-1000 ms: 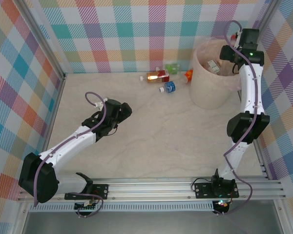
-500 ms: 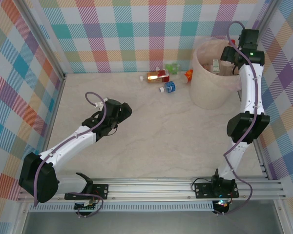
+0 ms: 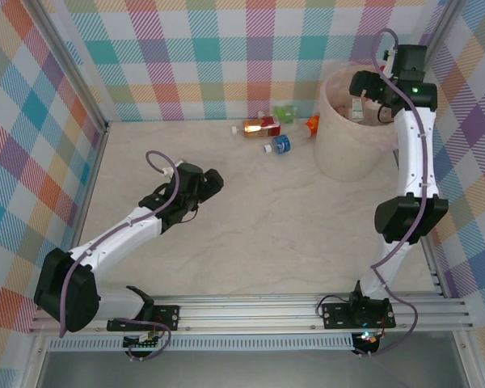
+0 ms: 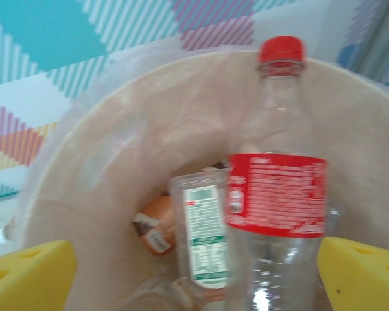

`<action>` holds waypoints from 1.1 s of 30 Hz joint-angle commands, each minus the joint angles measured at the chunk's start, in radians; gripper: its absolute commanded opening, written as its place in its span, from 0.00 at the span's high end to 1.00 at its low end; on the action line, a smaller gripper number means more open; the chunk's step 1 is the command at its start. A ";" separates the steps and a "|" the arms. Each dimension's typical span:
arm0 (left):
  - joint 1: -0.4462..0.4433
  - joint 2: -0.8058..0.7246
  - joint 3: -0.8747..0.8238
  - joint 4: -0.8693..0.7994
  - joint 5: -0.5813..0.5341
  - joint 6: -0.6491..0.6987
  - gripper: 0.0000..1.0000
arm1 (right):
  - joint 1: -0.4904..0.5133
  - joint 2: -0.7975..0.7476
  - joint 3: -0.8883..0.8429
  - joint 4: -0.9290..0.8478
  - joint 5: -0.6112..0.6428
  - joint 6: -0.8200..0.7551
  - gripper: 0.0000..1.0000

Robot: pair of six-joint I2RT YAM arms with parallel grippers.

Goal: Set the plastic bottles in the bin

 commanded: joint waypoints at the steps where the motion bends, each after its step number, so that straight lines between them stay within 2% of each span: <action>1: 0.014 0.029 0.032 0.061 0.063 0.064 0.00 | 0.044 -0.039 0.020 0.016 -0.090 0.000 0.04; 4: 0.014 0.085 0.087 0.060 0.087 0.124 0.00 | 0.097 -0.048 0.009 0.029 -0.155 0.008 0.02; 9: 0.014 0.163 0.162 0.062 0.130 0.174 0.00 | 0.203 -0.052 -0.008 0.044 -0.177 0.022 0.01; 18: 0.014 0.160 0.165 0.030 0.088 0.182 0.00 | 0.326 -0.043 -0.079 0.086 -0.252 0.073 0.00; 25: 0.014 0.140 0.140 0.028 0.064 0.192 0.00 | 0.374 0.000 -0.101 0.094 -0.231 0.104 0.00; 30: 0.014 0.233 0.210 0.010 0.097 0.248 0.00 | 0.376 -0.019 -0.241 0.191 -0.278 0.191 0.00; 33: 0.014 0.291 0.253 0.002 0.124 0.243 0.00 | 0.376 -0.007 -0.333 0.262 -0.252 0.296 0.00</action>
